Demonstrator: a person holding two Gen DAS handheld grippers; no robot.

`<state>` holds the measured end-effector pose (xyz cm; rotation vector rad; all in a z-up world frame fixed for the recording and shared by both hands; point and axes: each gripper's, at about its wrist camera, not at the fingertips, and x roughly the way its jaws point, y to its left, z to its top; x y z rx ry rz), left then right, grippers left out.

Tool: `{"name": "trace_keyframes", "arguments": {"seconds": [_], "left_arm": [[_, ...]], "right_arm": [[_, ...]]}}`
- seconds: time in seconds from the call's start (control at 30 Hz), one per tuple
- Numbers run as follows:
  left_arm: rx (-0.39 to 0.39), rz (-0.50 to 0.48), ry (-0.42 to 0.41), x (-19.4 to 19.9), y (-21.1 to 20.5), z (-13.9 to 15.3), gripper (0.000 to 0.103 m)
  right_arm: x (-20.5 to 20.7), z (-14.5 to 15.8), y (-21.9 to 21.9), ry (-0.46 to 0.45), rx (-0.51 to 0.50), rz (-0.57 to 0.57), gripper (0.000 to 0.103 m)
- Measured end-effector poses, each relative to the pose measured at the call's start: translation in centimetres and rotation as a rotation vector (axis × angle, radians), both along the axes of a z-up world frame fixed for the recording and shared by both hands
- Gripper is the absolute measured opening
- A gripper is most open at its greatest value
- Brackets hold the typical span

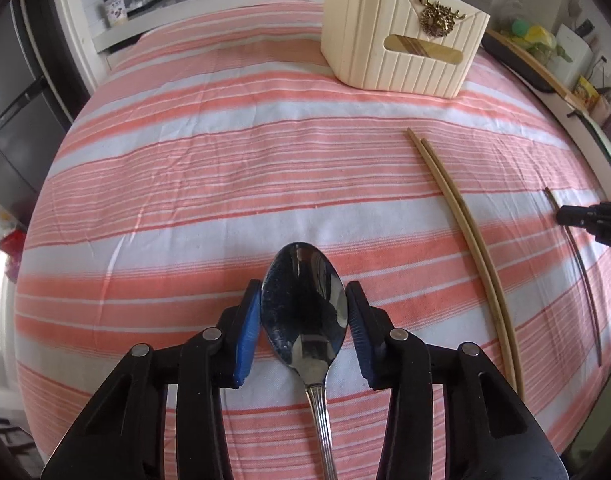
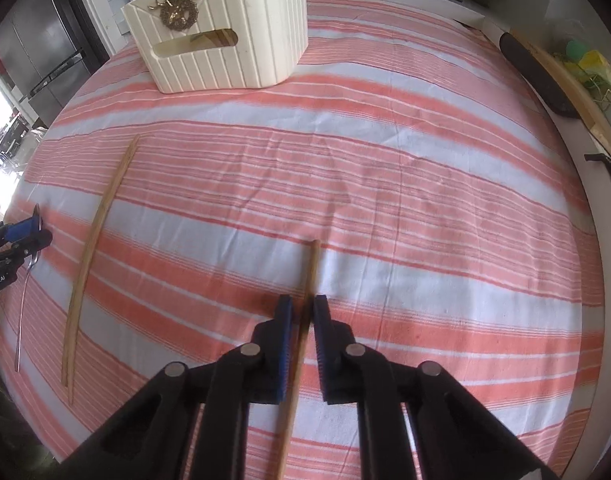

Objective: Organize utensils

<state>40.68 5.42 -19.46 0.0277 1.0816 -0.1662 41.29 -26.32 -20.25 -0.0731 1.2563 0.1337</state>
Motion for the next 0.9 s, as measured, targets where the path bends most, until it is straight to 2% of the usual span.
{"name": "trace_keyframes", "arguments": {"seconds": [0.1,0.2,0.5,0.7,0.9], "left_arm": [[-0.009,0.016,-0.028,-0.6,0.5,0.8,0.042],[-0.02,0.023,-0.083,-2.0,0.8,2.8,0.042],[-0.053,0.013,-0.279,-7.3,1.1,10.6,0.042],[-0.075,0.008,-0.351,-9.4,0.9,13.3,0.042],[-0.097,-0.009,-0.384,-10.2,0.5,15.1,0.042]], "right_arm": [[0.0,0.5,-0.7,-0.018,0.059,-0.039,0.006],[-1.2,2.2,-1.2,-0.09,0.117,-0.062,0.005],[-6.3,10.6,-0.9,-0.312,0.214,-0.045,0.005],[-9.3,14.1,-0.8,-0.431,0.242,-0.026,0.005],[-11.9,16.7,0.0,-0.555,0.225,-0.004,0.005]]}}
